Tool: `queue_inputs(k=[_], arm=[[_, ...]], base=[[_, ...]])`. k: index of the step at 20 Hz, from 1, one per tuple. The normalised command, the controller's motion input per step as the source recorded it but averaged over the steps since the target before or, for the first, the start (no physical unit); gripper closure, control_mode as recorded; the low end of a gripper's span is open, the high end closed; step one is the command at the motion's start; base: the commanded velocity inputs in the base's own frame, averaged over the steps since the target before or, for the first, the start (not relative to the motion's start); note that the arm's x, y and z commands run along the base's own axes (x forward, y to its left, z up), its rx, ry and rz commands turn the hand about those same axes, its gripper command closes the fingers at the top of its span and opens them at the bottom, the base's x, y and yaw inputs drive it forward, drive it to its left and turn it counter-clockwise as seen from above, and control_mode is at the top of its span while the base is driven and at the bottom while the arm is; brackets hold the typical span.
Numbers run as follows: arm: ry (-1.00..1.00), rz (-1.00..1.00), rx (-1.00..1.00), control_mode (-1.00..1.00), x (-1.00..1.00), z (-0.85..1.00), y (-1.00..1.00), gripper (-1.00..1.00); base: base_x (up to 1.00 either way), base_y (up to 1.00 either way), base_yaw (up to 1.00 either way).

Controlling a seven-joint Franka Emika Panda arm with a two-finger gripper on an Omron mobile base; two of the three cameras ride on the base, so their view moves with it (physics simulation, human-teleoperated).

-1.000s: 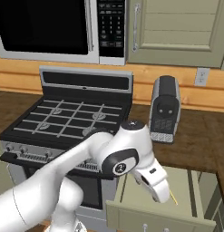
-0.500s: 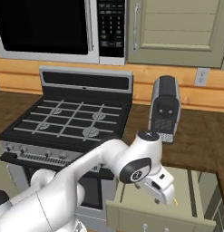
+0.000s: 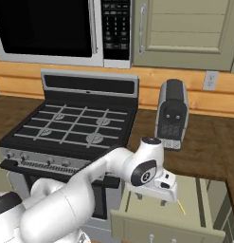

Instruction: Take a straw from the drawer in front and place it inside the glass cup on the dining counter.

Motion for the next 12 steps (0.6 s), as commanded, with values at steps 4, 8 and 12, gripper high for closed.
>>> queue_inputs(k=[4, 8, 12], arm=[[0.02, 0.28, 0.05, -1.0, 0.18, -0.58, -0.03, -1.0], [-0.09, 0.12, 0.19, -1.0, 0.05, -0.62, -0.27, -1.0], [-0.02, 0.0, 0.23, -1.0, 0.23, -0.63, -0.25, -1.0]], base=[[0.0, 0.0, 0.0], [0.0, 0.0, 0.0], [0.0, 0.0, 0.0]])
